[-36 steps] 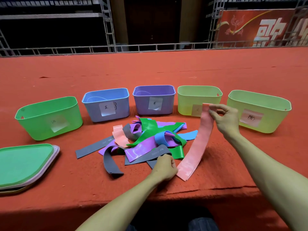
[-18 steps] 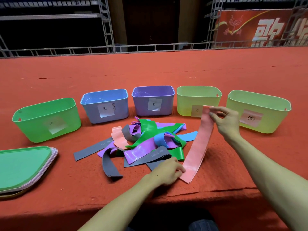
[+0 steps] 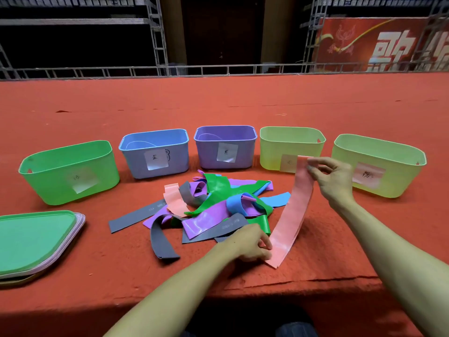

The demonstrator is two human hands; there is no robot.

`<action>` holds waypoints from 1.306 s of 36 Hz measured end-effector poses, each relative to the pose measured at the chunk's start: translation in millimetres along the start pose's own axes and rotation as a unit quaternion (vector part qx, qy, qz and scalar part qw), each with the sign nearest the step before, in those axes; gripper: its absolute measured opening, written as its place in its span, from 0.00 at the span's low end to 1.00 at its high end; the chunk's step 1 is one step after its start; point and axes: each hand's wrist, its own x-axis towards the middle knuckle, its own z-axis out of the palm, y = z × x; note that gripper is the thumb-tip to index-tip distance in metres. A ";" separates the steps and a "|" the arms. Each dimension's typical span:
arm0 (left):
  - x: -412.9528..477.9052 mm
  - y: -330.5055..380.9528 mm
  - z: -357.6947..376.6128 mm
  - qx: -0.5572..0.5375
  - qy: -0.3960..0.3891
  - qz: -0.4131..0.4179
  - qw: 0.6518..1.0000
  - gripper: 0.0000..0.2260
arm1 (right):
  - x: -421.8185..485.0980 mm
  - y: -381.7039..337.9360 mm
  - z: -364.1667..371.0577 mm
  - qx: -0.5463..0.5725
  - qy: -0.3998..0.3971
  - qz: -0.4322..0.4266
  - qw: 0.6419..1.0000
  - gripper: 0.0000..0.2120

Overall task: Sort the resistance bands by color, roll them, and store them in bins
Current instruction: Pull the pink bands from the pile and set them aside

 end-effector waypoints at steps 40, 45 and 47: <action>28.8 -275.3 -177.1 0.148 0.104 -0.182 0.967 0.03 | 7.1 10.5 67.3 -0.010 -0.128 -0.066 0.990 0.21; 23.7 -267.6 -176.7 0.118 0.151 -0.177 0.965 0.10 | 6.3 5.6 67.7 -0.018 -0.122 -0.055 0.991 0.18; 22.0 -258.9 -180.3 0.105 0.192 -0.178 0.959 0.11 | 7.1 2.4 65.4 -0.017 -0.121 -0.051 0.991 0.16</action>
